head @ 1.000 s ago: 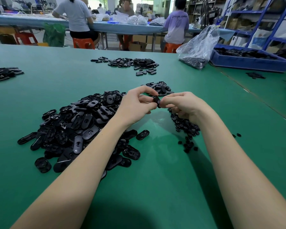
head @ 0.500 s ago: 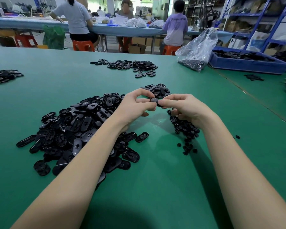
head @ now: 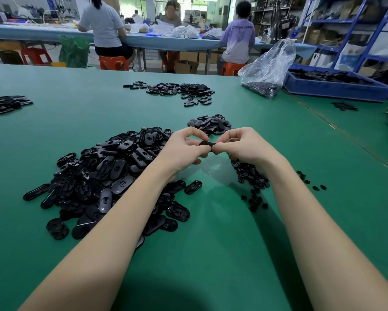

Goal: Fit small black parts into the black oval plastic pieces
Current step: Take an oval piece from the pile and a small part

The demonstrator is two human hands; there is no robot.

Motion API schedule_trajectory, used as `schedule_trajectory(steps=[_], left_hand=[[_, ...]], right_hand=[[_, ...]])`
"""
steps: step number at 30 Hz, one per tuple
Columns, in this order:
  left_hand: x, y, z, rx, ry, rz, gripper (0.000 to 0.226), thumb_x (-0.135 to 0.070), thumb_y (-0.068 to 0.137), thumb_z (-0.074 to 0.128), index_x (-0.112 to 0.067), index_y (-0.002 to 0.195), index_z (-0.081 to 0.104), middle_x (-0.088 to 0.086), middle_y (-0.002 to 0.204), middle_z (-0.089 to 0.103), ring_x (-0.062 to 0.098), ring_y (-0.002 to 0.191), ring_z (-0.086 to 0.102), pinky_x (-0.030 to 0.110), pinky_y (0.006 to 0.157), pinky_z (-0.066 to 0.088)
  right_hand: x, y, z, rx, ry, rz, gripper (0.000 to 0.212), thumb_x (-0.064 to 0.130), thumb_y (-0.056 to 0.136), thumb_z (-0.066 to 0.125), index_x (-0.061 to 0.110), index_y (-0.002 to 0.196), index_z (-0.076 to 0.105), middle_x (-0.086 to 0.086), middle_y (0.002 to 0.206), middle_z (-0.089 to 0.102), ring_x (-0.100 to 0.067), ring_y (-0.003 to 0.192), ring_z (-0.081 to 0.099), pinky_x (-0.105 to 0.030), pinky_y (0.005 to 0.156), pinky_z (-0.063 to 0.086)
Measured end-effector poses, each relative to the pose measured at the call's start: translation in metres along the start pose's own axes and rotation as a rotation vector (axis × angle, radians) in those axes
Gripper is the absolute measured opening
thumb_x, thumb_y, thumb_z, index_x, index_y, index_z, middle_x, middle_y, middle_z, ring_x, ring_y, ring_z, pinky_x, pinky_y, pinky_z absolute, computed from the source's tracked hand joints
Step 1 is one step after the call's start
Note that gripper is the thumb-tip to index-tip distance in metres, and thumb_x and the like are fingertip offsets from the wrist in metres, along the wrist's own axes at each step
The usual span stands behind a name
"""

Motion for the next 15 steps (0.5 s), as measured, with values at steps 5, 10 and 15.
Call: schedule_trajectory(steps=[5, 10, 15], left_hand=[[0.0017, 0.0011, 0.0016, 0.011, 0.015, 0.014, 0.013, -0.008, 0.089, 0.071, -0.019, 0.093, 0.066, 0.001, 0.075, 0.070, 0.010, 0.066, 0.061, 0.019, 0.056, 0.050], [0.0051, 0.0049, -0.0014, -0.051, 0.092, 0.031, 0.013, -0.016, 0.087, 0.075, -0.027, 0.089, 0.068, -0.015, 0.063, 0.065, 0.002, 0.060, 0.056, 0.022, 0.063, 0.042], [0.0075, 0.0058, -0.0023, -0.122, 0.125, 0.035, 0.013, -0.021, 0.085, 0.077, -0.031, 0.086, 0.068, -0.009, 0.073, 0.067, 0.009, 0.068, 0.058, 0.025, 0.067, 0.041]], right_hand=[[-0.0013, 0.0017, -0.0002, -0.022, -0.022, -0.013, 0.013, 0.025, 0.077, 0.082, 0.020, 0.071, 0.071, 0.005, 0.066, 0.057, -0.011, 0.056, 0.042, -0.027, 0.060, 0.038], [-0.0027, 0.0041, -0.0006, -0.075, -0.068, -0.029, 0.018, 0.029, 0.078, 0.082, 0.022, 0.069, 0.068, 0.016, 0.052, 0.053, -0.002, 0.043, 0.042, -0.021, 0.050, 0.034], [-0.0015, 0.0069, 0.0009, -0.111, -0.120, -0.061, 0.018, 0.031, 0.077, 0.081, 0.022, 0.071, 0.067, 0.017, 0.047, 0.052, 0.000, 0.040, 0.043, -0.019, 0.048, 0.038]])
Point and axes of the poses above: each hand's wrist, its own y-axis towards the middle knuckle, its own z-axis out of the palm, x = y × z, the point moved 8 cm from there along y, towards the middle knuckle
